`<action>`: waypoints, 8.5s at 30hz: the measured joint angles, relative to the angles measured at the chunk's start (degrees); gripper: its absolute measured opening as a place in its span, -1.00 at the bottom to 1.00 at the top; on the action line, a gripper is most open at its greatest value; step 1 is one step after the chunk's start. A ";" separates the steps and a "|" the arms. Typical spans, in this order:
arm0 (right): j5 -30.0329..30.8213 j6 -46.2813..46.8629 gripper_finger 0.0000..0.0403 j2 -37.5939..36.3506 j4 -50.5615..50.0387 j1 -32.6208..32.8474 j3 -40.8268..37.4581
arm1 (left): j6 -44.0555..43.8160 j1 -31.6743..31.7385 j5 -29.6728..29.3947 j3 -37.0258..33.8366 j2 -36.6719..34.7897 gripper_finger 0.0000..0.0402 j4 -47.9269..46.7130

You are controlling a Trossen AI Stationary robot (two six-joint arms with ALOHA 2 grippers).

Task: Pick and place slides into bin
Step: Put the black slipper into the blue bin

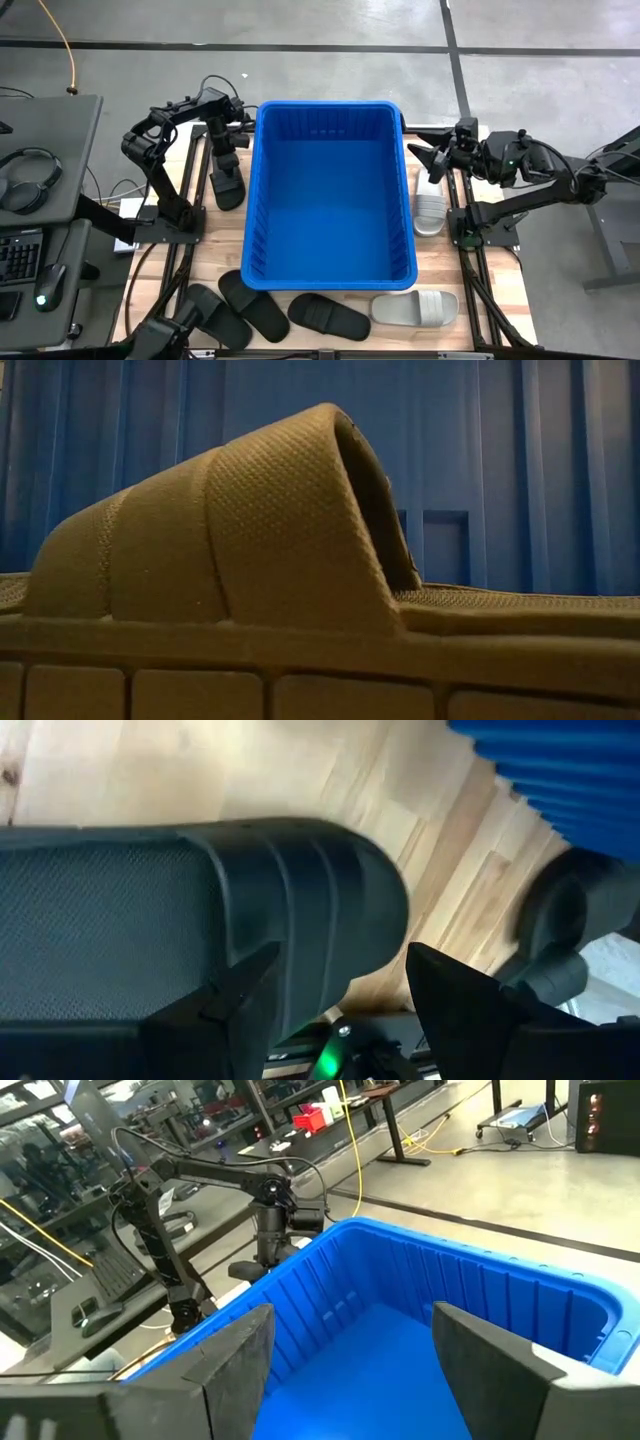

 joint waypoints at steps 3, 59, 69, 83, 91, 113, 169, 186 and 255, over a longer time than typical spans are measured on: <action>0.00 -0.01 0.30 0.37 0.00 -0.01 0.00 | -0.21 -0.03 -1.47 -1.11 0.00 0.01 1.08; -2.38 1.73 0.30 1.18 0.15 -0.02 0.00 | -8.07 -4.52 -8.19 1.23 0.00 -0.06 7.55; -2.36 1.73 0.30 1.18 0.24 -0.01 0.00 | -10.39 -4.52 -8.39 1.23 0.00 0.03 7.53; -2.34 1.40 0.30 1.18 0.24 0.00 0.00 | -18.65 -4.43 -7.95 0.89 0.02 0.05 5.94; -2.34 1.29 0.30 1.18 0.24 -0.01 0.00 | -21.54 -4.13 -8.25 0.31 0.07 0.06 7.26; -2.34 1.16 0.30 1.16 0.44 0.00 0.00 | -26.13 -4.13 -7.62 0.96 2.82 0.05 6.53; -2.54 2.38 0.30 1.16 0.98 -0.02 0.00 | -29.75 -4.15 -6.72 2.67 4.73 -0.04 4.51; -2.37 1.89 0.30 1.16 0.96 -0.01 0.00 | -28.30 -4.13 -6.59 2.67 4.74 -0.84 3.74; -2.56 2.36 0.30 1.17 0.86 -0.01 -0.02 | -34.76 -3.76 -4.04 7.83 9.98 0.43 -2.54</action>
